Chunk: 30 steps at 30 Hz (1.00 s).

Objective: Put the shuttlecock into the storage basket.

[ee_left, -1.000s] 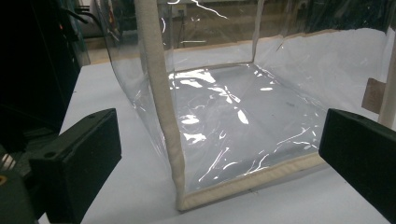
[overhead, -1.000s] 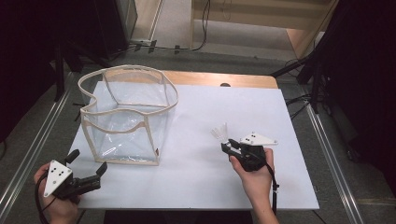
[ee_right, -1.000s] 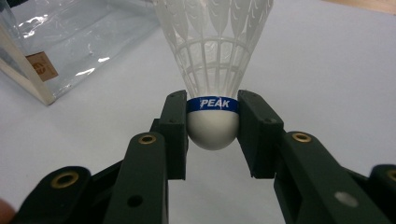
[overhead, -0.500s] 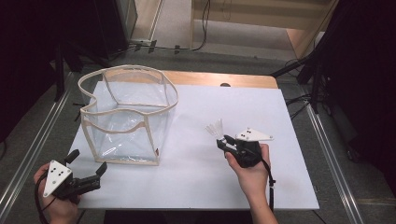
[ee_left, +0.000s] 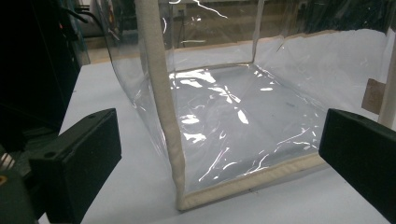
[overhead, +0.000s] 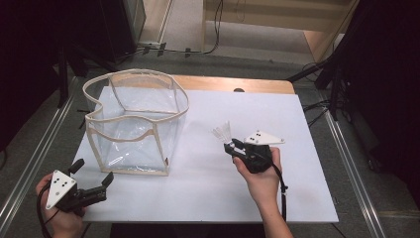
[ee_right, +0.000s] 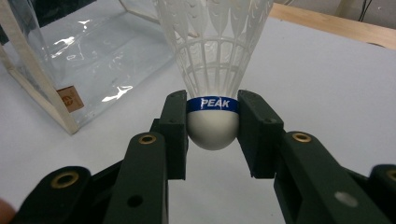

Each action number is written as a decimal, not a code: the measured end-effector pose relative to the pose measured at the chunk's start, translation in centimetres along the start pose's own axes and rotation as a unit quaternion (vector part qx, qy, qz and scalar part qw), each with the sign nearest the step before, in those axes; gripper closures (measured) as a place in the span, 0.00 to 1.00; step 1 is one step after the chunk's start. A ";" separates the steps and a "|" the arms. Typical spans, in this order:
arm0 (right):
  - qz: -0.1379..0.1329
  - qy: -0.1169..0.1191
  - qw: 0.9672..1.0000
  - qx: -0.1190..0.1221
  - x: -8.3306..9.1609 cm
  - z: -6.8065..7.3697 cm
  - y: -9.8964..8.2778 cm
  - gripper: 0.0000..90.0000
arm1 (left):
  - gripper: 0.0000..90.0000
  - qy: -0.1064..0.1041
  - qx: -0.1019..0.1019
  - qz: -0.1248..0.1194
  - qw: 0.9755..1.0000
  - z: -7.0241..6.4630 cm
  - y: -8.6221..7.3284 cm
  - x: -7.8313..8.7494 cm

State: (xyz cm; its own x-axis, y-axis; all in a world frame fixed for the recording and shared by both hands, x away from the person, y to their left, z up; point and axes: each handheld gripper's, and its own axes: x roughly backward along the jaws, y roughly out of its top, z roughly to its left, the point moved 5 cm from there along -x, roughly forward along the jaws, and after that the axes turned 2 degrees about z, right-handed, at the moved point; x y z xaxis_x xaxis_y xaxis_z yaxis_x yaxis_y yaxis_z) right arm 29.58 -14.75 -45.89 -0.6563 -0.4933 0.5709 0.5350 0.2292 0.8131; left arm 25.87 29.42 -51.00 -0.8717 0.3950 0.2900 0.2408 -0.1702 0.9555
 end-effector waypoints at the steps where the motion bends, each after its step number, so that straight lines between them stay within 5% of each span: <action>1: 0.000 0.001 1.000 0.000 0.0 0.0 0.2 0.70 | 0.00 -0.001 0.000 0.000 1.000 0.0 0.0 0.0; 30: -0.023 0.016 1.000 0.008 -0.2 0.8 3.3 0.70 | 0.00 -0.002 -0.001 -0.001 1.000 0.0 0.0 0.0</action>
State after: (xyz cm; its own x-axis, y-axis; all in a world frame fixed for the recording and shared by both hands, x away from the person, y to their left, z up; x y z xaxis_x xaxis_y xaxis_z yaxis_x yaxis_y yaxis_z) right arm 31.04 -13.20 -43.28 -0.6628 -0.5296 0.5293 0.4956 0.2197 0.8403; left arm 25.87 29.40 -50.99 -0.8707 0.3984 0.2885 0.2384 -0.1713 0.9559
